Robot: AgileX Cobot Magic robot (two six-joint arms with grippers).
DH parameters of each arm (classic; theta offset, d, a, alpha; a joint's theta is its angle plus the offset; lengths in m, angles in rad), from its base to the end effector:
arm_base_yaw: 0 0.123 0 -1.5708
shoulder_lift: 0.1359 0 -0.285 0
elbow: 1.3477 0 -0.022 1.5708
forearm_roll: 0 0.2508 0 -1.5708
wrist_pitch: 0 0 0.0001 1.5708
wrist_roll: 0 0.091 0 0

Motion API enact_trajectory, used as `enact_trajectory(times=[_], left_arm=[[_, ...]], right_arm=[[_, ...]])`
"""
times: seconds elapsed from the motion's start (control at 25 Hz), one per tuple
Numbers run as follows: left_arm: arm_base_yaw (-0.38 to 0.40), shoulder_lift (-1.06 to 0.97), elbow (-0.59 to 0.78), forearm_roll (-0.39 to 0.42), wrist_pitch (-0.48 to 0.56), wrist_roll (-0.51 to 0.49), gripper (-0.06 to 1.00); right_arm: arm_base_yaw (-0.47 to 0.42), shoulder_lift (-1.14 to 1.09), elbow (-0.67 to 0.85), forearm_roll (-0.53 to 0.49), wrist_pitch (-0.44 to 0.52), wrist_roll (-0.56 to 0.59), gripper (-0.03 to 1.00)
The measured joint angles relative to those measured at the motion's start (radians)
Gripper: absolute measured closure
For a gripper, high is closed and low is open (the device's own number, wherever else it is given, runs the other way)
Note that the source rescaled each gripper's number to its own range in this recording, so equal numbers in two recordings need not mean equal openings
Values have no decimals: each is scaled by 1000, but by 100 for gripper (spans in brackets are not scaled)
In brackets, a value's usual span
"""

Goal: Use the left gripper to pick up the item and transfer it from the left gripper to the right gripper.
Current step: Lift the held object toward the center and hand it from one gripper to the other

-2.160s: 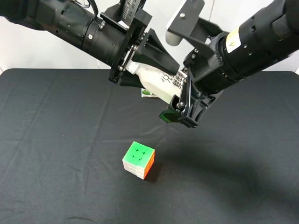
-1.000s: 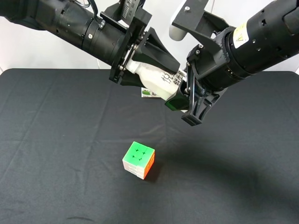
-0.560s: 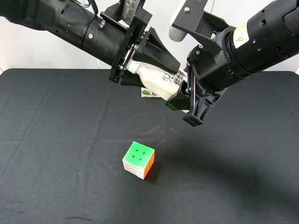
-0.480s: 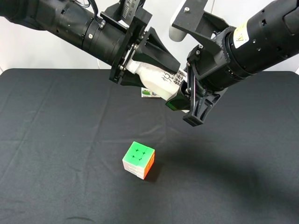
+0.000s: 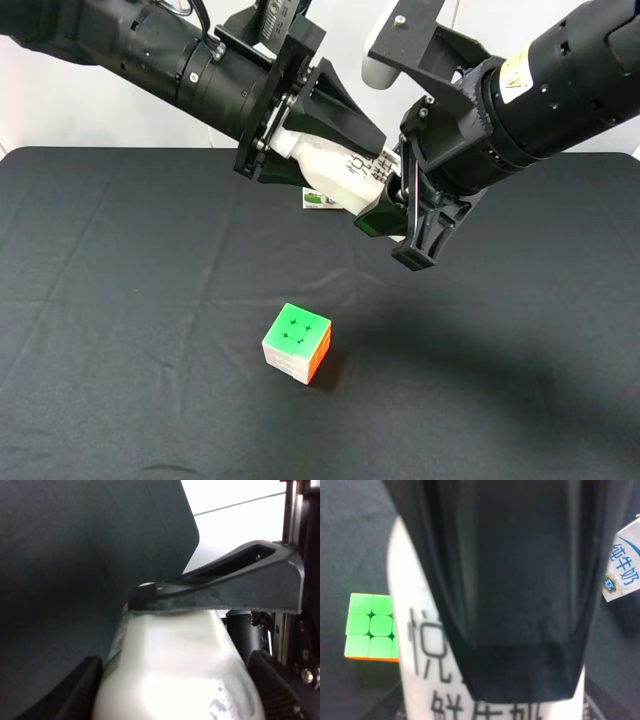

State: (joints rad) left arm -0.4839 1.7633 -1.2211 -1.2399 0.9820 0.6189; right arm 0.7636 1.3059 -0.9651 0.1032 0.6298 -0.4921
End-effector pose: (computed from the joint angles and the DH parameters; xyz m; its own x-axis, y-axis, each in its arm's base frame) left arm 0.2866 -0.2315 0.2580 -0.9205 0.2134 -0.3272 0.3895 0.4384 -0.8100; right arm 0.1908 0.1903 0.2939 -0.2259 -0.7653 -0.6027 -0.8804 0.4252 -0.2099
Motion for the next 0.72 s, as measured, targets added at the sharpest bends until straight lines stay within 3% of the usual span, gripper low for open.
enact_trajectory(times=[0.72], left_arm=[[0, 0, 0, 0, 0, 0, 93]], right_arm=[[0, 0, 0, 0, 0, 0, 94]])
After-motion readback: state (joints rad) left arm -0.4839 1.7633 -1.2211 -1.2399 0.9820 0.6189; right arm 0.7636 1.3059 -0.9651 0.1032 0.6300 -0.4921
